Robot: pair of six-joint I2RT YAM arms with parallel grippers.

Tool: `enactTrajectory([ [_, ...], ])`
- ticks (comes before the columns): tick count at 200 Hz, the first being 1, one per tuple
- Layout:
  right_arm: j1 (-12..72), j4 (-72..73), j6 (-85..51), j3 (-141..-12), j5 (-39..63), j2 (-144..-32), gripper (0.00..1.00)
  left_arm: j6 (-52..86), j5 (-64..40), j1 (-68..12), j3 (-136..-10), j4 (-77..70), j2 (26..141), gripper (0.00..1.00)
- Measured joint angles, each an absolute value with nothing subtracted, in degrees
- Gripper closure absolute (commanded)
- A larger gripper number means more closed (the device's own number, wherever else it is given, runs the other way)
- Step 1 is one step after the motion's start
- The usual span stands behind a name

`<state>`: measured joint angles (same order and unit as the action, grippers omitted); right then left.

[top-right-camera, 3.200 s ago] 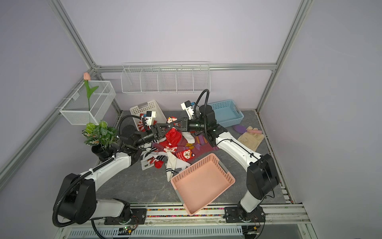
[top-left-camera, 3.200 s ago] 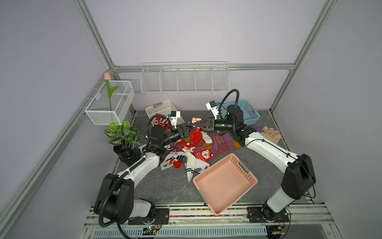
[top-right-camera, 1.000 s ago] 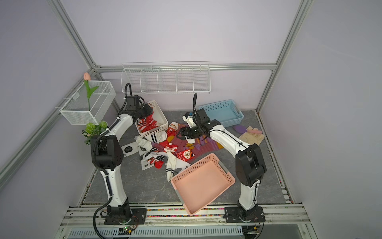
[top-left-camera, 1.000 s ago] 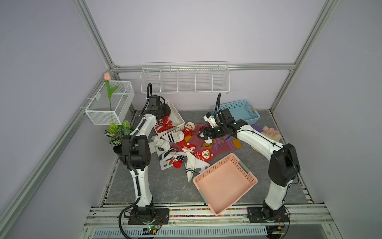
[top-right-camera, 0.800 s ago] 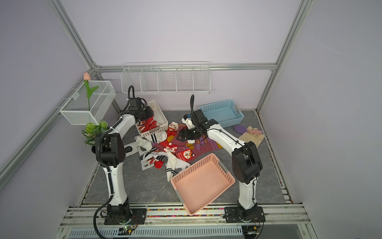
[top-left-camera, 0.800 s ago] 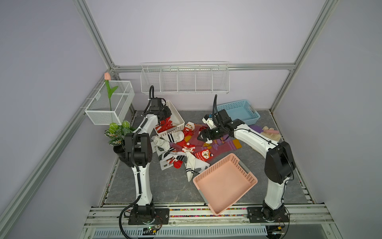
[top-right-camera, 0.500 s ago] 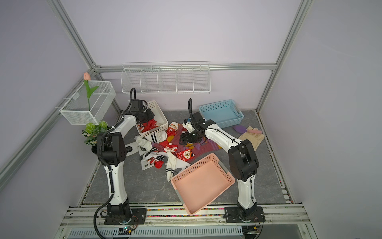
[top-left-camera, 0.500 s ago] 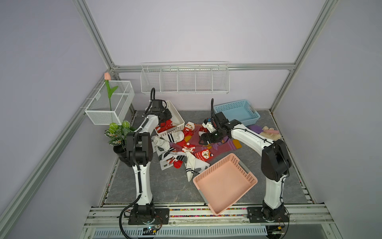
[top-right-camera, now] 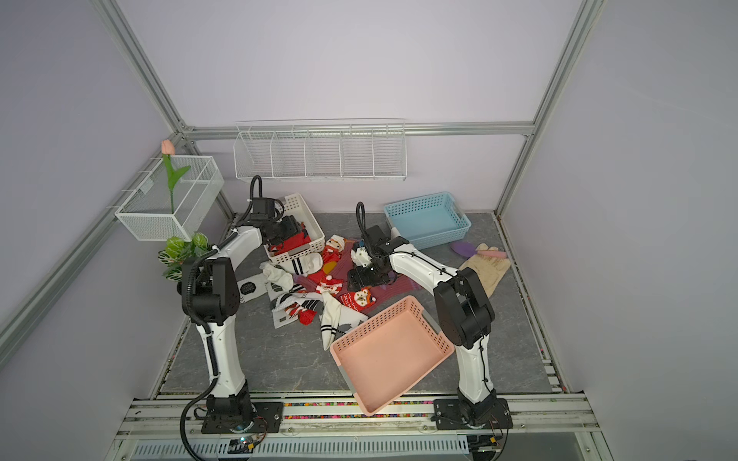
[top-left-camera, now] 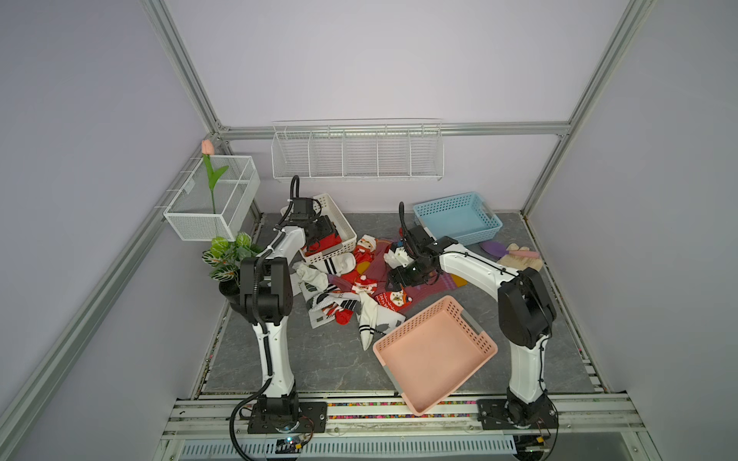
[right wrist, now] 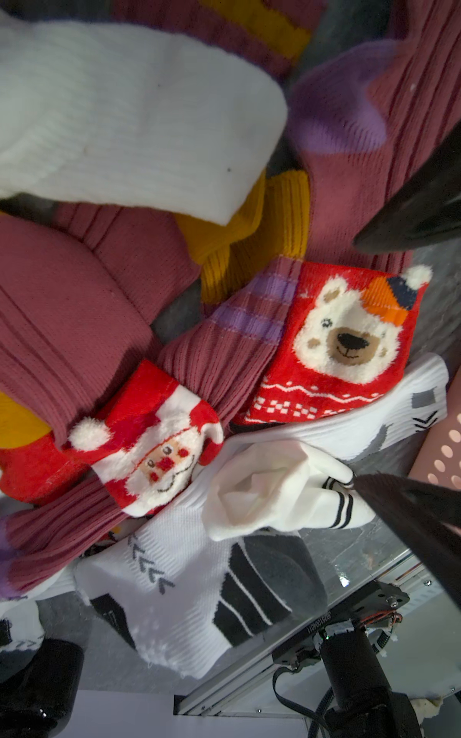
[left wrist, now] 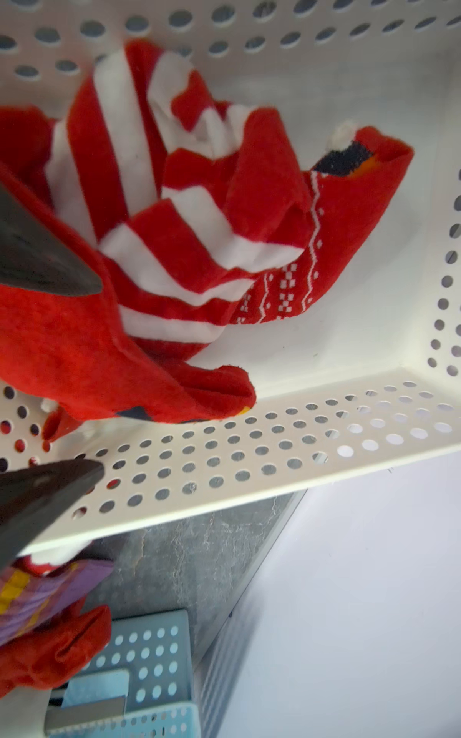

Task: Sort the socks into the basket by color
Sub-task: Pick up the sock from the center of the board.

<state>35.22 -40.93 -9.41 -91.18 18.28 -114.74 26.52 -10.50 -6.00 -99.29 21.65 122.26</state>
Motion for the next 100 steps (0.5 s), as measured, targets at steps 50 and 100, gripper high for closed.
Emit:
enactTrajectory([
  [50, 36.80, -41.12, -9.37, -90.35, 17.63, -115.39, 0.11, 26.68, -10.50, -6.00, -95.98, 20.51, 113.45, 0.38],
  [100, 37.98, -41.21, -9.30, -90.30, 17.12, -116.66, 0.07, 26.74, -10.81, -6.00, -92.38, 19.38, 109.45, 0.38],
])
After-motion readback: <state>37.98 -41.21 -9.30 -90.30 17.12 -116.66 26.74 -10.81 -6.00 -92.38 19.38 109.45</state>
